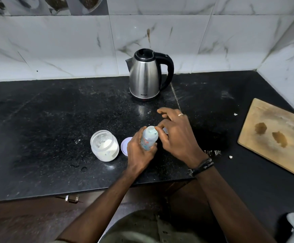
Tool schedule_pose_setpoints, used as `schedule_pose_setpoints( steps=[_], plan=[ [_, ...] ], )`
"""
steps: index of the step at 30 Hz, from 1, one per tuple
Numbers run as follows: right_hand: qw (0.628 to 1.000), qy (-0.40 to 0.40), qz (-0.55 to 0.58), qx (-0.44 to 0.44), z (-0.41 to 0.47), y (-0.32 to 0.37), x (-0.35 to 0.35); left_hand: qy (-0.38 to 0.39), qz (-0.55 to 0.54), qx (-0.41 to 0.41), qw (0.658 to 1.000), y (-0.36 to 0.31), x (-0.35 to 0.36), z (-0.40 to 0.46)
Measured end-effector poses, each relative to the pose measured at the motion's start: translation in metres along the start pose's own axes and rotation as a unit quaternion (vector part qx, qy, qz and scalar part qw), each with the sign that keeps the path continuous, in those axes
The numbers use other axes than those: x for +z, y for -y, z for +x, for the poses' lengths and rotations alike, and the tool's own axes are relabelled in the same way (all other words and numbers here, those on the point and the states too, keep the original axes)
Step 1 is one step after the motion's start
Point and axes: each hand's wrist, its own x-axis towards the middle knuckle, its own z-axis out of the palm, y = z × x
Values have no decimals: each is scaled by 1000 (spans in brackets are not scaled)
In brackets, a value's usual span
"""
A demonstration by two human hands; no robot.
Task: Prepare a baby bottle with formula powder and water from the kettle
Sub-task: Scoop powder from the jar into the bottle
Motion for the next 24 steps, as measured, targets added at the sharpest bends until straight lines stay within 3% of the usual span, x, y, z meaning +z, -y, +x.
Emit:
schedule_pose_setpoints(
  steps=[5, 8, 12, 16, 20, 24],
  plan=[
    [999, 40, 20, 9, 1, 2, -2, 1, -4, 4, 1000, 3, 1, -1],
    [998, 33, -52, 15, 4, 1, -6, 16, -2, 2, 1000, 8, 2, -1],
    [998, 39, 21, 42, 0, 2, -5, 26, -4, -12, 1000, 11, 4, 0],
    [998, 18, -54, 15, -2, -1, -5, 34, -14, -12, 999, 13, 5, 1],
    [995, 15, 70, 64, -5, -2, -2, 39, -20, -16, 999, 15, 8, 0],
    [997, -10, -3, 78, -4, -9, -9, 45, -36, 2, 998, 11, 9, -1]
  ],
)
